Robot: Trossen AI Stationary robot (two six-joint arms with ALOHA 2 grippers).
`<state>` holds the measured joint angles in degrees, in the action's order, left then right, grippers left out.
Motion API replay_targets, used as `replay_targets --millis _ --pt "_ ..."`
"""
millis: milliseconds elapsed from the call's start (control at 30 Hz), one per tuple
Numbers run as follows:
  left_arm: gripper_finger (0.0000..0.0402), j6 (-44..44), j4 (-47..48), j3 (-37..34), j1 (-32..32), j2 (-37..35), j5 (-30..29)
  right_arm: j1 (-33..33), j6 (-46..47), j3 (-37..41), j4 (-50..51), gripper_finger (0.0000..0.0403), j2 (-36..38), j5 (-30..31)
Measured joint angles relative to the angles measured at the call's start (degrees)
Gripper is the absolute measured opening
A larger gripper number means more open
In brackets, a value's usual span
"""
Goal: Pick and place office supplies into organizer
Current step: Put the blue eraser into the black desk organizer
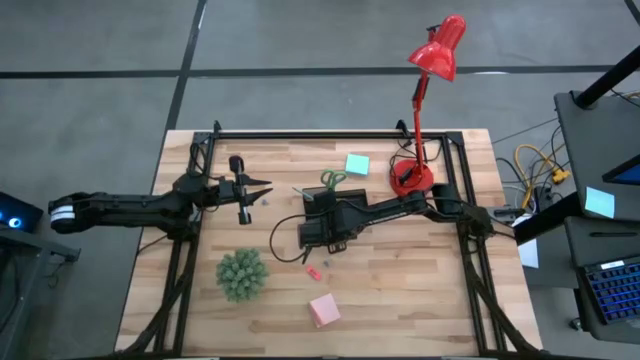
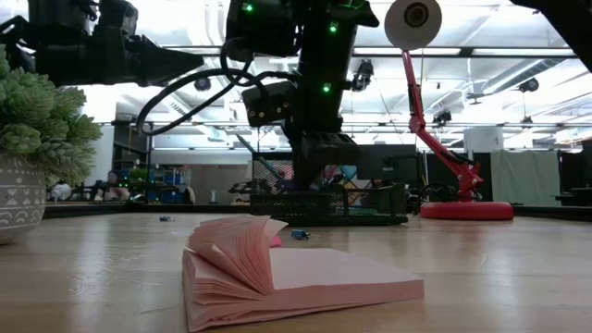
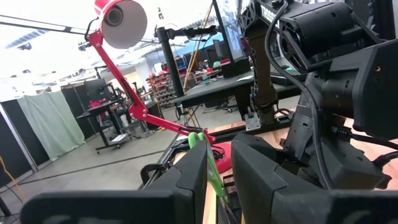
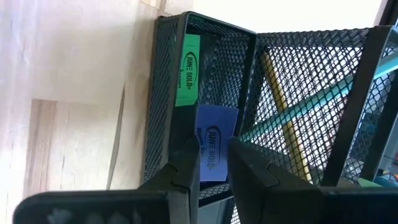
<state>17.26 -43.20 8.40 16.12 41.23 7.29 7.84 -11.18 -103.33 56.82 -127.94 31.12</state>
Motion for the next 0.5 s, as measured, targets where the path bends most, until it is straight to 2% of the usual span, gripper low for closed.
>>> replay_targets --millis 500 --pt "0.0059 0.0 0.0 0.0 0.0 0.0 0.0 0.0 0.2 0.0 0.0 0.0109 0.0 0.0"
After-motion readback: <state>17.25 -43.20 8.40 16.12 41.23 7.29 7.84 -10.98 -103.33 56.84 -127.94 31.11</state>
